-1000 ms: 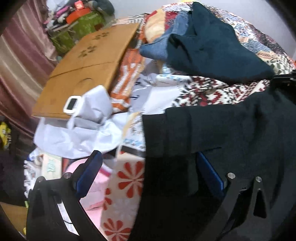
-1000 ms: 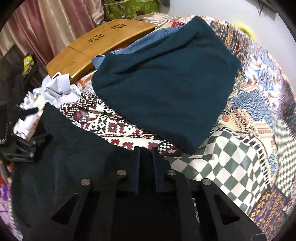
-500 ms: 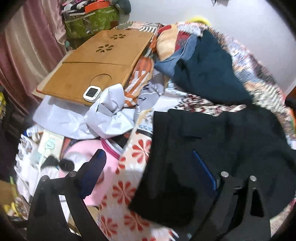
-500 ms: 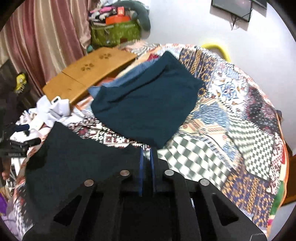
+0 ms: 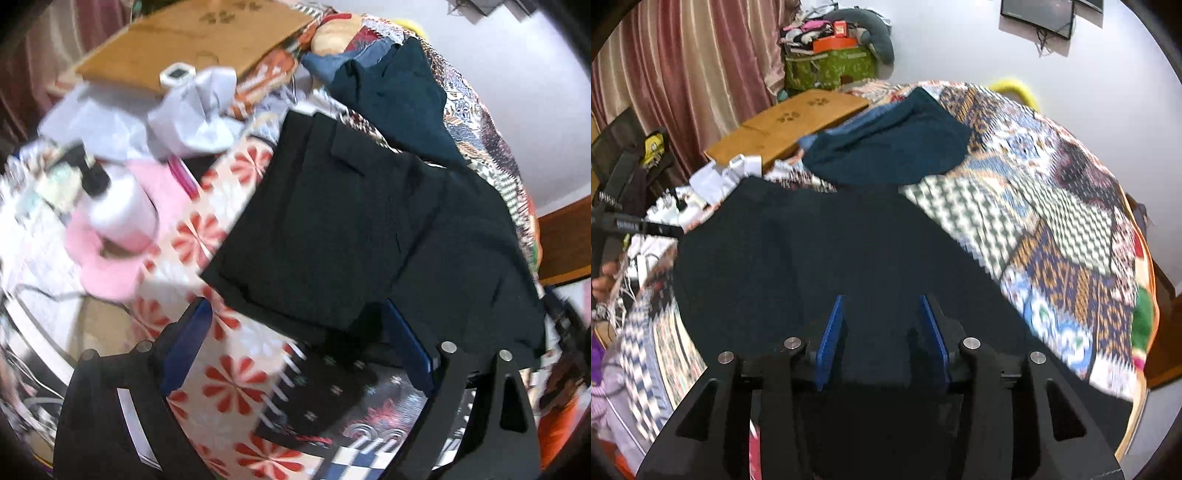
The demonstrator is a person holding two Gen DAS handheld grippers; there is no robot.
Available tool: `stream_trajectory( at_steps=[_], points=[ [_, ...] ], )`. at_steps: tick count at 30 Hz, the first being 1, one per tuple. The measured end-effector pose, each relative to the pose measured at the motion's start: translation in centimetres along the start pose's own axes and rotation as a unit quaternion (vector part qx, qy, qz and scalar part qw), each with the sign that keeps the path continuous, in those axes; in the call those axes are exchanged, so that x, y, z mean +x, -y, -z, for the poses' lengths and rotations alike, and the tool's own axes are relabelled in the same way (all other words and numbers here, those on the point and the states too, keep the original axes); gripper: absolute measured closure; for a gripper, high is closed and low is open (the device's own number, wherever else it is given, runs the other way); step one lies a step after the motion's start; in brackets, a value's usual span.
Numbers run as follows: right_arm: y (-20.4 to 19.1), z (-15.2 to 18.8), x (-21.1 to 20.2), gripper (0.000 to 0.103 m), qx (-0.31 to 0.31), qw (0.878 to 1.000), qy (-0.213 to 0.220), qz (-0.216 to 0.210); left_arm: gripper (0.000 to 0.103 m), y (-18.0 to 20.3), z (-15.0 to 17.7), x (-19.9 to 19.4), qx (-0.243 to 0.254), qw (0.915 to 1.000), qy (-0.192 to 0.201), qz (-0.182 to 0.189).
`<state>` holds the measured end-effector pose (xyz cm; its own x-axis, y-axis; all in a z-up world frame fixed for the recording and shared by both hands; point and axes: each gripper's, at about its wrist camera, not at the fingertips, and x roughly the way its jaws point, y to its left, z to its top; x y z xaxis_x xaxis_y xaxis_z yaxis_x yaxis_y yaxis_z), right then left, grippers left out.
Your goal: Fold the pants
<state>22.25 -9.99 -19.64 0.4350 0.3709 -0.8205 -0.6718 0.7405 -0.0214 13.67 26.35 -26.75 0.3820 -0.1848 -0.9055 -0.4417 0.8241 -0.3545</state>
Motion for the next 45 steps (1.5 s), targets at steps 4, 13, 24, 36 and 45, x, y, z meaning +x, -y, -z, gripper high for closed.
stream_trajectory(
  at_steps=[4,13,24,36,45],
  points=[
    [0.7,2.7,-0.1,0.062,0.007,1.0,-0.009,0.011,0.018,0.4,0.2,0.6,-0.021,0.9988,-0.016,0.041],
    [2.4,5.2,-0.8,0.05,0.074,0.997,0.015,-0.015,0.042,1.1,-1.0,2.0,-0.048,0.998,-0.026,0.03],
    [3.0,6.2,-0.6,0.042,0.114,0.993,0.017,-0.033,0.09,3.3,-1.2,-2.1,0.014,0.9955,0.082,-0.044],
    [3.7,5.6,-0.5,0.036,0.131,0.991,-0.008,-0.032,0.087,2.2,1.2,1.3,0.058,0.9946,0.054,-0.068],
    [0.5,-0.7,-1.0,0.034,0.09,0.995,0.03,-0.034,0.048,2.5,1.8,0.7,0.098,0.9831,0.08,-0.132]
  ],
)
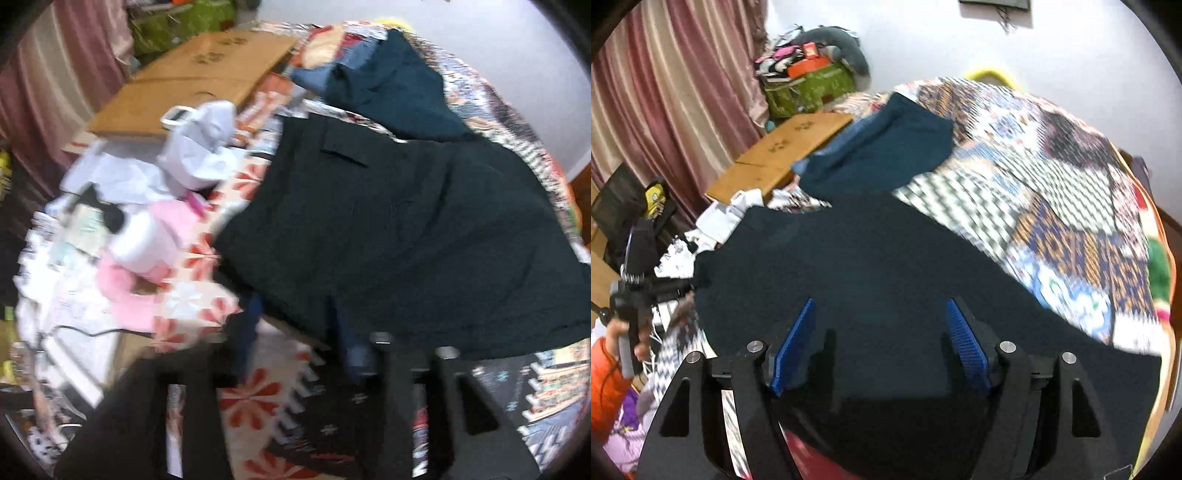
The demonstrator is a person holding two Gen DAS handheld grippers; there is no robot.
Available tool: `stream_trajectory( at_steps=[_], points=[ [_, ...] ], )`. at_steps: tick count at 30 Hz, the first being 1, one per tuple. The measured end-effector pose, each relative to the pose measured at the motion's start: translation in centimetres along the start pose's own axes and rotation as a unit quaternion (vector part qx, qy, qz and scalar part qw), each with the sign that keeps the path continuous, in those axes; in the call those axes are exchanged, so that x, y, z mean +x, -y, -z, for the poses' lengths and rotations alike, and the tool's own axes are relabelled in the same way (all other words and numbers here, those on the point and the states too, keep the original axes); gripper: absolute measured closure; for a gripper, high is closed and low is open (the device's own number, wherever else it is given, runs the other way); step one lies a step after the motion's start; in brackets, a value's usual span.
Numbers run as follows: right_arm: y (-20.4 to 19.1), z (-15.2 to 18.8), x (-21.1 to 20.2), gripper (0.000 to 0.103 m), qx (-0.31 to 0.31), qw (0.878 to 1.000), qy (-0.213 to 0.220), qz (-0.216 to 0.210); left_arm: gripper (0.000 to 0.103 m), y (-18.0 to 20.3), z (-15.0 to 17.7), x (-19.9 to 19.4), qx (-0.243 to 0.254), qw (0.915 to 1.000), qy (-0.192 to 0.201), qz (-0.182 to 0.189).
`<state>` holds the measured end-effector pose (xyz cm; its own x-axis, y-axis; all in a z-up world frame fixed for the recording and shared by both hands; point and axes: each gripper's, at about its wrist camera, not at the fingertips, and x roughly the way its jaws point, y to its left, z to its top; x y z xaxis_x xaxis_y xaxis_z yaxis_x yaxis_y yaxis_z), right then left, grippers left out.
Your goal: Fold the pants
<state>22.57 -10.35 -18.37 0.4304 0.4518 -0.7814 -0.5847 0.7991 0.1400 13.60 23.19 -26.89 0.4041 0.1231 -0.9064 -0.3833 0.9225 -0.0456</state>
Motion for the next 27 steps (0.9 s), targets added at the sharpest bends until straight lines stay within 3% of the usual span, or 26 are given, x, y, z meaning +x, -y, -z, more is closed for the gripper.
stream_trajectory(
  at_steps=[4,9,14,17,21,27],
  points=[
    [-1.5,-1.7,3.3,0.034,-0.009,1.0,-0.012,-0.012,0.036,-0.6,0.3,-1.4,0.013,0.9996,0.016,-0.022],
    [-1.0,0.0,6.4,0.034,0.017,0.997,-0.068,-0.02,0.025,-0.9,-0.8,-3.2,0.016,0.999,0.031,-0.029],
    [1.1,2.7,3.0,0.025,0.02,0.998,-0.057,-0.03,0.021,1.0,-3.0,-3.9,0.012,0.9994,0.033,0.003],
    [3.1,4.6,1.0,0.021,0.035,0.998,-0.05,-0.012,0.02,3.8,-4.2,-4.0,0.022,0.9988,0.036,0.026],
    [6.8,7.6,-1.5,0.02,0.099,0.994,-0.051,0.004,0.013,9.2,-5.0,-3.8,0.07,0.9953,0.04,0.054],
    [9.6,11.7,-5.6,0.021,0.152,0.985,-0.043,0.063,0.013,17.9,-4.8,-1.7,0.155,0.985,0.006,0.076]
  ],
)
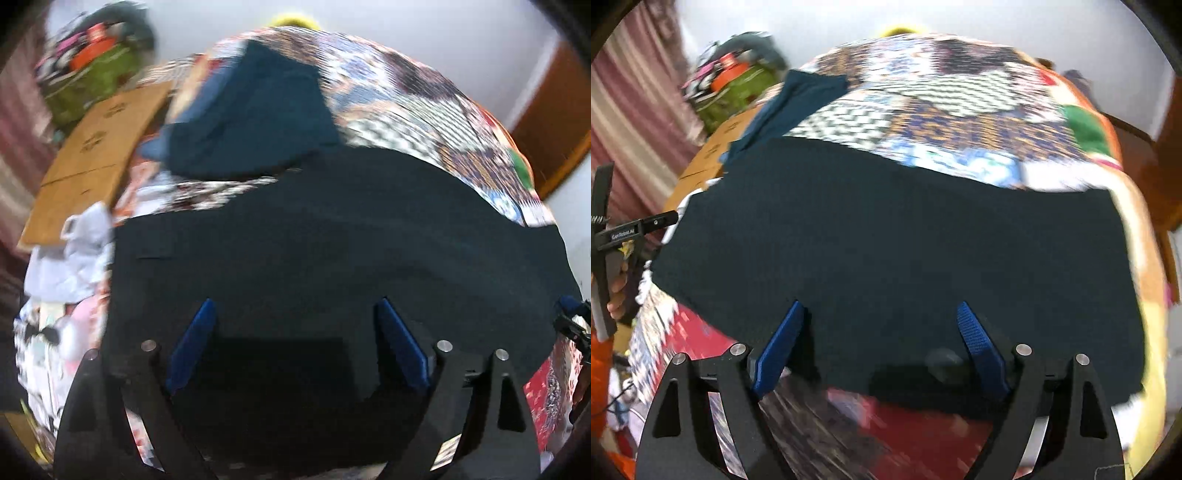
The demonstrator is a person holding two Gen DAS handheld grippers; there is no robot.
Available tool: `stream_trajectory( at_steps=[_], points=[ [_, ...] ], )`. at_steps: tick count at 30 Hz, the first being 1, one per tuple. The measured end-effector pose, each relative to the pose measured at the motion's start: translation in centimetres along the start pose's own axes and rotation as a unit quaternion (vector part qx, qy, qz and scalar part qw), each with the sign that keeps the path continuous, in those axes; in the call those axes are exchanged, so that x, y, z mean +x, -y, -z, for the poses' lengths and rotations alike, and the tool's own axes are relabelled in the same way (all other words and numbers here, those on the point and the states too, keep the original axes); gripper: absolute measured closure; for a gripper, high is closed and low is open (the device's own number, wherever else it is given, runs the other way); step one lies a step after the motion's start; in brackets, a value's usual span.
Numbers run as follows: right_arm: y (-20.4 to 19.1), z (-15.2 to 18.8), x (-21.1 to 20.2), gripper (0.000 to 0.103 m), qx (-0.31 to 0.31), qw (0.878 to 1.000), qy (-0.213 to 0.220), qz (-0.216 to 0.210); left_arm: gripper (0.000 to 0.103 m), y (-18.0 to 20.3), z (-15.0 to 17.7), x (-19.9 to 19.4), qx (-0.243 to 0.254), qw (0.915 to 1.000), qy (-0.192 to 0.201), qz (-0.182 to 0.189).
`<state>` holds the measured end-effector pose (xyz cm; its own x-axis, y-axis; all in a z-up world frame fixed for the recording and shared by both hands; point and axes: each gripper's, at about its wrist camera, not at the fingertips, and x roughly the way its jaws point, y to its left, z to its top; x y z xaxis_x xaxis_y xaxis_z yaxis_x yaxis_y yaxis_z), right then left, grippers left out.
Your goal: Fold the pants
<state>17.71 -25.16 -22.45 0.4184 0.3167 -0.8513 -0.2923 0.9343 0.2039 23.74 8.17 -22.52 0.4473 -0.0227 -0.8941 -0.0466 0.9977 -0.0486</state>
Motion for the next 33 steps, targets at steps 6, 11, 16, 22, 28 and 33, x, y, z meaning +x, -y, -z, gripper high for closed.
stream_trajectory(
  at_steps=[6,11,16,22,28,33],
  points=[
    [4.0,4.2,-5.1,0.02,0.079,0.995,0.063,0.027,0.012,6.8,-0.7,0.3,0.095,0.9951,0.002,0.028],
    [7.7,6.5,-6.4,0.02,0.156,0.985,0.074,0.021,0.011,11.0,-1.1,0.5,0.151,0.9884,0.017,0.001],
    [9.2,6.4,-5.5,0.029,0.191,0.978,0.087,0.004,0.009,12.0,-1.2,1.1,0.131,0.9911,0.007,0.023],
    [10.5,4.8,-4.8,0.054,0.217,0.969,0.116,-0.002,0.008,13.0,-1.3,1.6,0.113,0.9929,0.001,0.036],
    [12.4,3.5,-4.5,0.093,0.235,0.965,0.119,0.003,0.008,14.0,-1.5,1.6,0.12,0.9923,0.002,0.03],
    [13.5,3.0,-5.0,0.095,0.21,0.971,0.116,0.002,0.006,14.3,-1.5,1.7,0.126,0.9914,0.003,0.035]
  ],
)
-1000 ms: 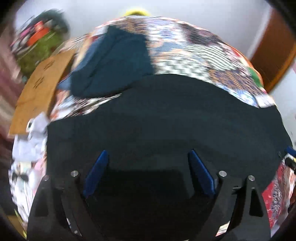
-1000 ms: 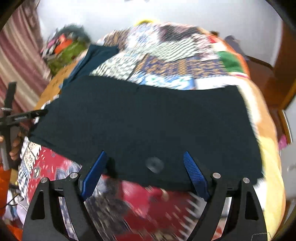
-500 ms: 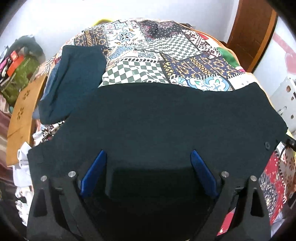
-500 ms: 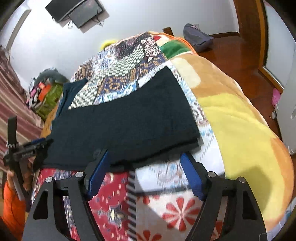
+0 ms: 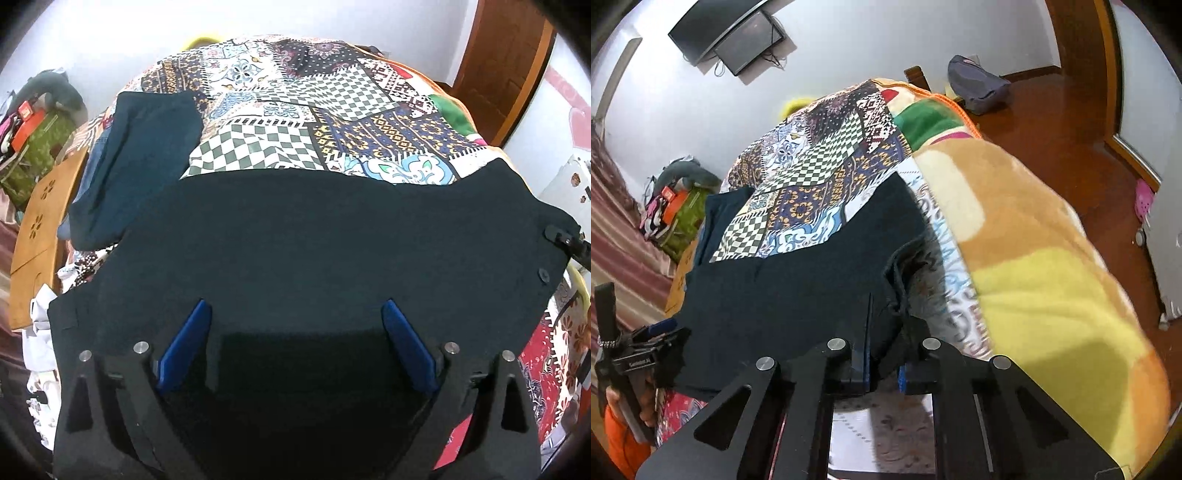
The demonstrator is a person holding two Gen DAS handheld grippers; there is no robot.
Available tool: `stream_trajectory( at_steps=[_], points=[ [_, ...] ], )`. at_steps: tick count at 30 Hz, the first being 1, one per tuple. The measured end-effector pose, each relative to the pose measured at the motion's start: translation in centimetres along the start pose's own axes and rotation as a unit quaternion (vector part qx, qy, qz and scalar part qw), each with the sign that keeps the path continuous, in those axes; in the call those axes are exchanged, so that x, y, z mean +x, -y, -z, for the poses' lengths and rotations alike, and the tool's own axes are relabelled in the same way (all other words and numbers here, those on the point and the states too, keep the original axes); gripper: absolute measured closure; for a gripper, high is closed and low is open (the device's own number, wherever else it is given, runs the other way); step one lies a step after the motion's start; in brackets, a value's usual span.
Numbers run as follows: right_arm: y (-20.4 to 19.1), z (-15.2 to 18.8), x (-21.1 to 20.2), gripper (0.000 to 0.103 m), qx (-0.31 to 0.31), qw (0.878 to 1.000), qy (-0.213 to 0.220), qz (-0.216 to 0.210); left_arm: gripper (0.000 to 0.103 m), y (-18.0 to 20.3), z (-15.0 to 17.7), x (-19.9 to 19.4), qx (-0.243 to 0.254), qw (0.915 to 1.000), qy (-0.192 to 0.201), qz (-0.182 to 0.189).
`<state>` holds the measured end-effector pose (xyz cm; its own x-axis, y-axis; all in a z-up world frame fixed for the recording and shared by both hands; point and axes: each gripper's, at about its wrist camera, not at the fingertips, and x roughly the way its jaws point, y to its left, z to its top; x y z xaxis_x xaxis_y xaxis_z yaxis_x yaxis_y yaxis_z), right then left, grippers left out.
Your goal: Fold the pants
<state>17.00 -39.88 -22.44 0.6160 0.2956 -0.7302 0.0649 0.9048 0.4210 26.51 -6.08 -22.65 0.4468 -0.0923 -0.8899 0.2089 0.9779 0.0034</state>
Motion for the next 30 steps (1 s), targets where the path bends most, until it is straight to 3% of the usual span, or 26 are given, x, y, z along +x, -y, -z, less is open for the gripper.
stream_trajectory(
  at_steps=[4,11,23,30],
  points=[
    [0.7,-0.4,-0.5,0.095,-0.002,1.0,0.011,0.029,0.006,0.5,-0.1,-0.2,0.006,1.0,0.004,0.003],
    [-1.8,-1.6,-3.0,0.095,-0.024,0.998,0.046,0.022,0.006,0.4,-0.1,-2.4,0.006,0.9993,0.036,0.006],
    [-13.7,-6.7,-5.5,0.095,-0.102,0.986,0.12,-0.062,0.003,-4.7,1.1,-10.5,-0.028,0.9895,0.141,-0.015],
    [-22.6,-7.8,-2.6,0.095,-0.155,0.973,0.115,-0.127,0.003,-9.6,3.0,-13.3,-0.082,0.9823,0.165,-0.034]
  ],
)
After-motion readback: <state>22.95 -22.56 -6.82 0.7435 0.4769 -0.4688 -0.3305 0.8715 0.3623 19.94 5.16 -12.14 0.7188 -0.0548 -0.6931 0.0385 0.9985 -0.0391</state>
